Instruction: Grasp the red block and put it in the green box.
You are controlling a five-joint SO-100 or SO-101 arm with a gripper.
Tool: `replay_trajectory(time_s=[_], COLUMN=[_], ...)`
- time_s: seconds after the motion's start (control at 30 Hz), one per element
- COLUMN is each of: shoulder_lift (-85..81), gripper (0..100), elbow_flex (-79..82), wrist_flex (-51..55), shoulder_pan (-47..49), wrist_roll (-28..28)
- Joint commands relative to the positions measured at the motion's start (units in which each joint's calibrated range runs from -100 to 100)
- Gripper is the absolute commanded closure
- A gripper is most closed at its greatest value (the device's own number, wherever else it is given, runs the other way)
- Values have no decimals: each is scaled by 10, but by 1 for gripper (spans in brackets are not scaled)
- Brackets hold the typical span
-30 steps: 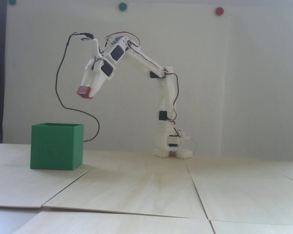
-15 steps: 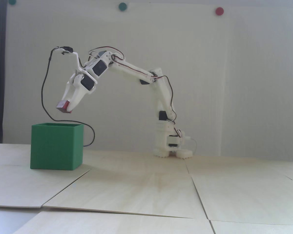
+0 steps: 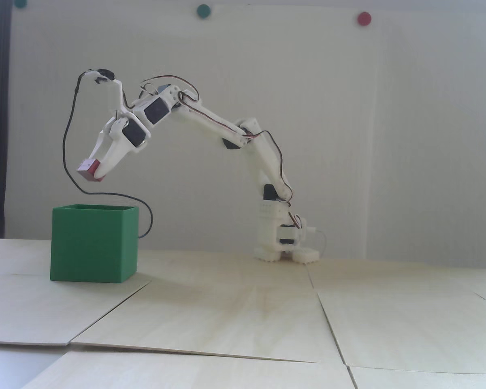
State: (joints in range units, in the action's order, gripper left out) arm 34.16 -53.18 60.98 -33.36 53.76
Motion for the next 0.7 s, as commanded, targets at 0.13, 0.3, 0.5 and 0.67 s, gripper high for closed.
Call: replay_trajectory(time_s=[0.13,0.3,0.5,0.67], shoulder_lift=[-15,-18,-22,-49], gripper=[82,80,80,80], elbow_flex=[-49,-48,-49,-47], wrist_flex=[-20,-18,-20,-16], shoulder_pan=[-1,3,4,21], wrist_roll=[0,0,0,-4])
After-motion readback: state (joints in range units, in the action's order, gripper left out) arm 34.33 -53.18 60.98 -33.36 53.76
